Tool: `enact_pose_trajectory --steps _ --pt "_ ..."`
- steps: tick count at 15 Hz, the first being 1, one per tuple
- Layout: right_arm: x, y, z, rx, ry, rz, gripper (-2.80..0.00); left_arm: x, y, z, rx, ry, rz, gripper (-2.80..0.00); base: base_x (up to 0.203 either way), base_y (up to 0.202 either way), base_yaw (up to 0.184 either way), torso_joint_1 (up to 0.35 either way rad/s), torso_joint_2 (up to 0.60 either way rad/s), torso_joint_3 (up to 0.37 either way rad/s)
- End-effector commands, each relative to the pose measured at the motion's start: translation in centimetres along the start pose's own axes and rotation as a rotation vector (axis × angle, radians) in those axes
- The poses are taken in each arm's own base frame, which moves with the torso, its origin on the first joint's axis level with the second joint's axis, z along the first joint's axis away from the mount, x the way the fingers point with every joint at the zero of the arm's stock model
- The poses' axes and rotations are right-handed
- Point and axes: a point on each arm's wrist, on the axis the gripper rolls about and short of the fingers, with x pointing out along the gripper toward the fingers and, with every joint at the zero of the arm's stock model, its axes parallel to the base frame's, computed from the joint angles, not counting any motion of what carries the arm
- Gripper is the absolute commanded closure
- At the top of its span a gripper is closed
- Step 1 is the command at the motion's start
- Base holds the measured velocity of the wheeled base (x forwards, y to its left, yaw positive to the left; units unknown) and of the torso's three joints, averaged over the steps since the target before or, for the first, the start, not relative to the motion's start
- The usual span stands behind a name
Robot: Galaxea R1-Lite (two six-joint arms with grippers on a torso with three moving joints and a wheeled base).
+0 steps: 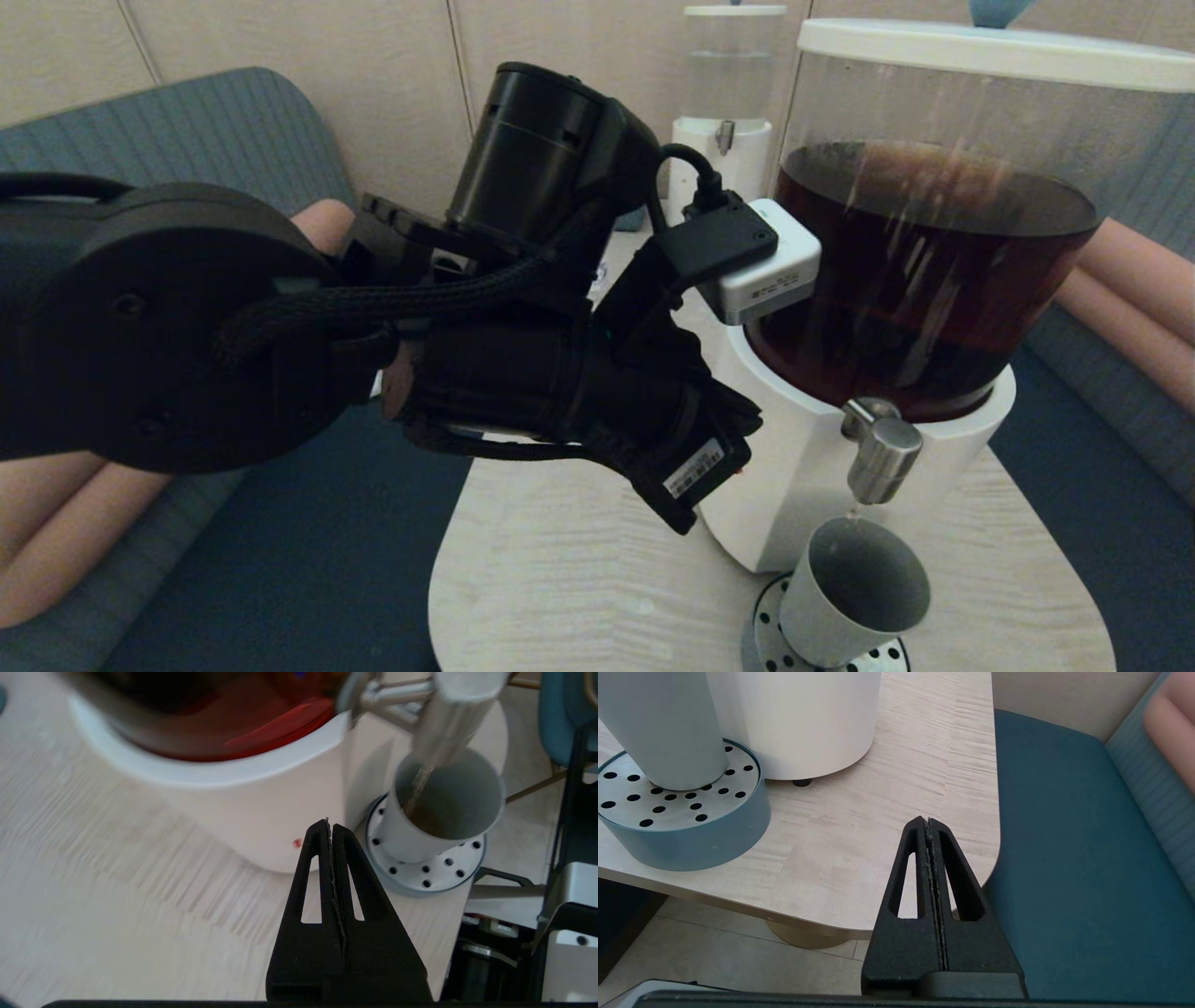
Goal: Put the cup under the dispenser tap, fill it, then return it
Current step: Turn off the faucet
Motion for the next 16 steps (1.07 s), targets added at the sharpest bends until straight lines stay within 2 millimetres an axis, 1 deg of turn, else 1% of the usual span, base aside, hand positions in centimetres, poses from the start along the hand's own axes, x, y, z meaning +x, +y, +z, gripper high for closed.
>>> enact_pose_trajectory --steps 1,7,16 --pt "0.1 0.0 -0.3 -0.002 0.007 0.001 0.0 0.7 -0.3 0.2 0.008 0.001 -0.015 0.0 0.0 0.0 0.0 0.0 0.0 0.0" --pt "0.0 0.0 -0.3 -0.002 0.006 0.001 0.0 2.3 -1.3 1.1 0.024 -0.015 -0.049 0.0 0.0 0.0 0.0 0.0 0.0 0.0" --pt "0.1 0.0 -0.3 0.0 0.007 0.001 0.0 3.2 -2.0 2.1 0.043 -0.044 -0.053 0.0 0.0 0.0 0.0 0.0 0.0 0.0"
